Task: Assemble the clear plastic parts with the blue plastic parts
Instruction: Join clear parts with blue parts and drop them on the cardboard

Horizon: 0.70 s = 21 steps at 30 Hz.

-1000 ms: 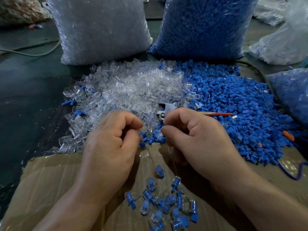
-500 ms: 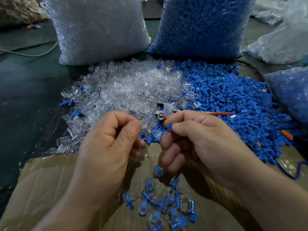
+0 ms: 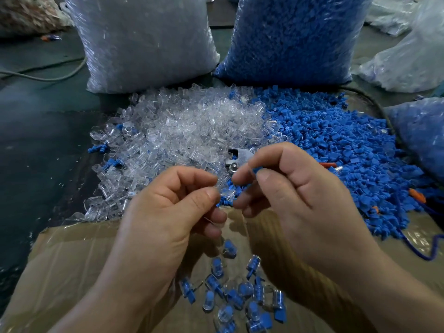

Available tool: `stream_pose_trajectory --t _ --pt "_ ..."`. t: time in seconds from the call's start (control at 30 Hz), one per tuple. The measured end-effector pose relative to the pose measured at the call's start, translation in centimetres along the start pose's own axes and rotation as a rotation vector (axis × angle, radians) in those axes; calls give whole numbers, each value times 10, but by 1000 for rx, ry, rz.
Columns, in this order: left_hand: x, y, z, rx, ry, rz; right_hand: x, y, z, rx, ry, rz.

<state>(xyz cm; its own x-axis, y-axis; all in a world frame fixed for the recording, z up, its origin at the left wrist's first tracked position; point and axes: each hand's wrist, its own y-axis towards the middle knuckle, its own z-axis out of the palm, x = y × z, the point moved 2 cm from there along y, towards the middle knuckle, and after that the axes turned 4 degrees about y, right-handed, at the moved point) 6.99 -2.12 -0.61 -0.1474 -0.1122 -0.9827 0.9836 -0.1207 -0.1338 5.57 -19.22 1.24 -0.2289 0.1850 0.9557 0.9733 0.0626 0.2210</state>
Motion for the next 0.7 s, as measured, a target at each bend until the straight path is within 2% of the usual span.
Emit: stream_pose_trajectory --t 0.1,0.17,0.33,0.6,0.7 --pt "-2 0 0 -6 15 -2 2 -1 3 8 -334 -203" --pt "-2 0 -1 0 37 5 4 -1 5 16 -472 -313" --pt "0 1 1 40 63 21 4 -3 8 16 -460 -400" --pt "-6 -4 5 28 16 8 4 -3 10 -9 -455 -457" --pt "-7 -5 6 73 -13 -4 2 -3 11 17 -463 -444"
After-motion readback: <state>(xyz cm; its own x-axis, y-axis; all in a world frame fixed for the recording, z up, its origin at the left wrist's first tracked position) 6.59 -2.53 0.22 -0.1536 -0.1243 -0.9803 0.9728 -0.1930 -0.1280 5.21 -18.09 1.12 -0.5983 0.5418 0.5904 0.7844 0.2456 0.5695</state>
